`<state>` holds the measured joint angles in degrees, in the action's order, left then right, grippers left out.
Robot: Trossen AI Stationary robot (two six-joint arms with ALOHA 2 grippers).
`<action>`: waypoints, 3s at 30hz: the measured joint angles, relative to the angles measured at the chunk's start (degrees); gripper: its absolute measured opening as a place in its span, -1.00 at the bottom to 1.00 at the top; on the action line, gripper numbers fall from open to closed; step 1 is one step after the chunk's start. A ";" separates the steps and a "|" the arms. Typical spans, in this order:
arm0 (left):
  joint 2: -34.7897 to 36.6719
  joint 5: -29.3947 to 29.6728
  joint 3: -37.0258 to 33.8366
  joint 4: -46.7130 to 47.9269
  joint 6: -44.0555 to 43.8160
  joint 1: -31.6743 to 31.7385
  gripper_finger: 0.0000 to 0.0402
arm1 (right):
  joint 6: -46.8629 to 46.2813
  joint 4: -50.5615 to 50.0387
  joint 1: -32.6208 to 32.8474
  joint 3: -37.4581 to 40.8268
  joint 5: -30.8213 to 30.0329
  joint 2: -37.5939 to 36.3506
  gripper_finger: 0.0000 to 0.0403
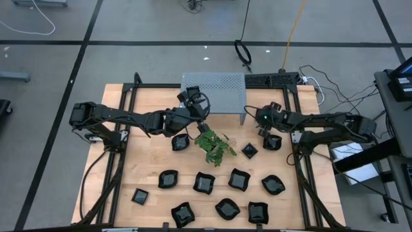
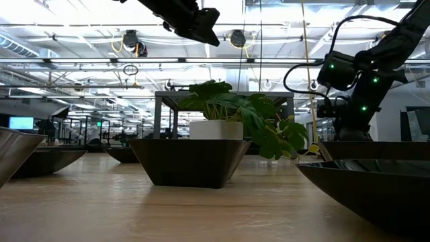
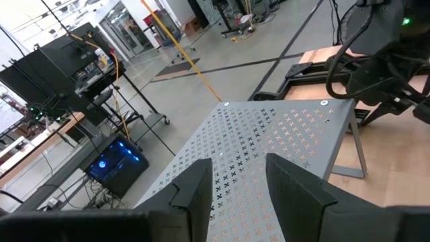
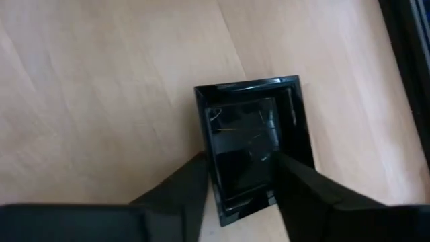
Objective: Pick & Place Mini shaped plates
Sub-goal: Stack the black square plate on top of the other black square plate on the shelf, then adjust the shelf
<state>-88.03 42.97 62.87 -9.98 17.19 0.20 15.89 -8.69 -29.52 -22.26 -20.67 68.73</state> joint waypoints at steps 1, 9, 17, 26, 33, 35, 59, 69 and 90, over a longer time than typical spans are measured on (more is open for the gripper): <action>0.00 0.01 0.00 0.15 0.00 -0.01 -0.28 | 0.01 -0.02 0.00 0.02 0.16 0.00 -0.44; -0.02 0.03 0.00 1.51 0.14 -0.64 -0.28 | 0.03 0.08 -0.04 0.04 5.22 0.06 -0.96; -0.02 0.03 0.00 1.55 0.66 -2.51 -0.28 | 1.73 1.23 4.83 0.15 5.68 -0.04 -0.98; -0.02 3.17 0.00 1.57 2.60 -2.98 -0.28 | 1.79 1.21 16.05 0.13 -1.56 0.00 -0.99; -0.02 3.40 0.00 1.55 2.16 -2.98 -0.28 | -2.98 0.38 23.05 -3.79 -1.59 -0.04 -1.00; -0.02 3.42 0.00 1.55 2.14 -3.06 -0.28 | -3.28 -0.24 24.67 -5.09 -1.69 -0.04 -1.00; -0.02 3.53 0.00 1.55 1.77 -4.86 -0.28 | -13.70 -2.51 30.99 -6.64 3.95 0.69 -1.00; -0.02 3.51 0.00 1.70 1.81 -4.85 -0.28 | -19.46 -2.33 31.14 -5.29 4.14 5.19 -1.00; -0.02 3.49 0.00 2.45 2.14 -4.84 -0.28 | -20.69 1.07 31.30 -5.19 11.95 3.66 -0.40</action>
<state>-88.05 46.46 62.87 -7.53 19.33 -4.64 -4.79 -7.62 1.78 -27.44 -8.72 72.39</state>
